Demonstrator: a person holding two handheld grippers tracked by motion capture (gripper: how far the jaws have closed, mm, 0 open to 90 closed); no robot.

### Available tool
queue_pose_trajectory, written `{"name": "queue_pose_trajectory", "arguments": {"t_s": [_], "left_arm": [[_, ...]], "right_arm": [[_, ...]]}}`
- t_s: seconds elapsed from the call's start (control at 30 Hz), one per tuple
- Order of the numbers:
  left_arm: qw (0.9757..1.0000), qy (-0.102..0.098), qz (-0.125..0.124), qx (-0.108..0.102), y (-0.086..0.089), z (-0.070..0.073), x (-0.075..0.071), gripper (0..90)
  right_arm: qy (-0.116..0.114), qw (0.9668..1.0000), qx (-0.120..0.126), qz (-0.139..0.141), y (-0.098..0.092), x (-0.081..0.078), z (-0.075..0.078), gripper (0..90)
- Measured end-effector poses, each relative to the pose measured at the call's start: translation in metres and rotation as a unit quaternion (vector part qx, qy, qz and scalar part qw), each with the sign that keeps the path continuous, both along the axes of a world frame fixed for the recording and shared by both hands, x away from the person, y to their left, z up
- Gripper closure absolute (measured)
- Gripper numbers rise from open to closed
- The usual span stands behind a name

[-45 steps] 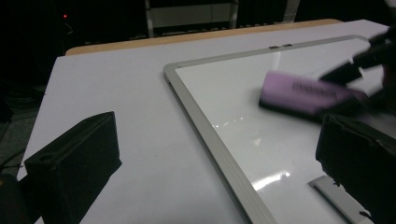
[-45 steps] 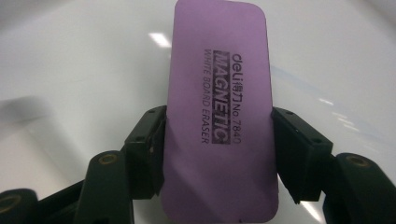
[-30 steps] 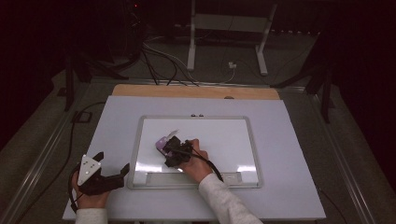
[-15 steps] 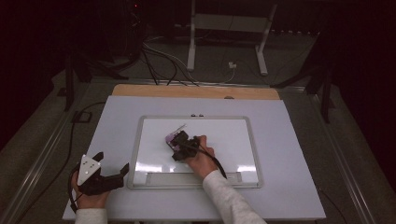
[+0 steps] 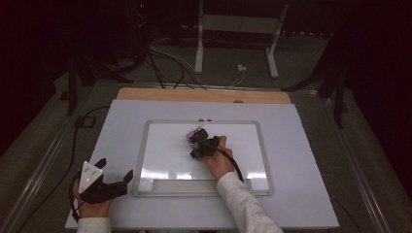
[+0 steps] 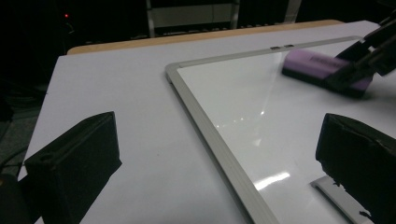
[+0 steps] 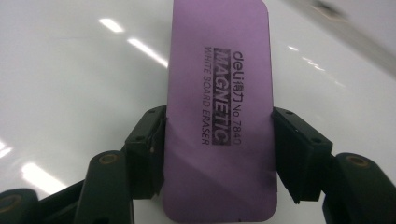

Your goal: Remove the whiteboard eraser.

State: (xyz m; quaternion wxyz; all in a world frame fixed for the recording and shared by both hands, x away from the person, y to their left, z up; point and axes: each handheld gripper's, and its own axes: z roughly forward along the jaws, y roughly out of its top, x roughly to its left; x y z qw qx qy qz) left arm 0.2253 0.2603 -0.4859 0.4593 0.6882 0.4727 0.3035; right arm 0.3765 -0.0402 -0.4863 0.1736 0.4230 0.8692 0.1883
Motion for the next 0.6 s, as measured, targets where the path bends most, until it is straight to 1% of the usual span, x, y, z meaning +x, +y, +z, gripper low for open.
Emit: {"name": "queue_pose_trajectory", "arguments": {"t_s": [0.03,0.07,0.1,0.17,0.2,0.23,0.27,0.3,0.33,0.4,0.43,0.47,0.5,0.53,0.6], "left_arm": [[1.0000,0.001,-0.002,0.003,-0.001,0.000,0.001,0.7],[1.0000,0.000,-0.004,0.004,-0.002,0.000,0.001,0.7],[1.0000,0.000,-0.005,0.004,-0.003,0.000,0.001,0.7],[1.0000,0.000,-0.005,0.004,-0.003,0.000,0.001,0.7],[1.0000,0.000,-0.005,0.004,-0.003,0.000,0.001,0.7],[1.0000,0.000,-0.005,0.003,-0.002,0.000,0.001,0.7],[1.0000,-0.001,-0.004,0.002,-0.001,0.000,0.001,0.7],[1.0000,-0.001,-0.003,-0.001,0.000,0.000,0.000,0.7],[1.0000,0.000,-0.002,-0.001,0.001,0.000,0.000,0.7],[1.0000,0.000,-0.001,-0.001,0.002,0.000,0.000,0.7],[1.0000,0.000,0.000,-0.002,0.001,0.000,-0.001,0.7],[1.0000,-0.001,0.000,-0.002,0.001,0.000,-0.001,0.7],[1.0000,-0.001,0.000,-0.001,0.001,0.000,-0.001,0.7],[1.0000,-0.001,0.000,-0.001,0.000,0.000,-0.001,0.7],[1.0000,-0.001,-0.001,0.001,-0.001,0.000,-0.001,0.7]], "right_arm": [[0.002,0.9998,0.006,0.019,0.006,-0.004,0.000,40.5],[-0.001,0.9985,0.007,0.053,0.018,-0.012,0.000,40.5],[0.000,0.9959,0.006,0.090,0.035,-0.023,0.000,40.5],[-0.001,0.9954,0.006,0.095,0.038,-0.024,0.000,40.5],[0.000,0.9961,0.008,0.088,0.038,-0.021,0.000,40.6],[-0.003,0.9976,0.005,0.070,0.034,-0.017,-0.001,40.6],[-0.003,0.9976,0.005,0.070,0.034,-0.017,-0.001,40.6],[-0.007,0.9995,-0.002,0.030,0.021,-0.007,-0.001,40.6],[-0.007,0.9995,-0.002,0.030,0.021,-0.007,-0.001,40.6],[-0.005,0.9998,0.002,-0.019,-0.003,0.008,-0.001,40.6],[-0.007,0.9987,-0.001,-0.050,-0.020,0.015,-0.001,40.5],[-0.005,0.9974,-0.001,-0.072,-0.034,0.020,-0.001,40.5],[-0.004,0.9963,-0.001,-0.086,-0.044,0.024,-0.001,40.5],[-0.003,0.9938,-0.004,-0.111,-0.059,0.029,-0.001,40.5],[-0.002,0.9906,-0.007,-0.137,-0.077,0.034,0.000,40.5]]}}
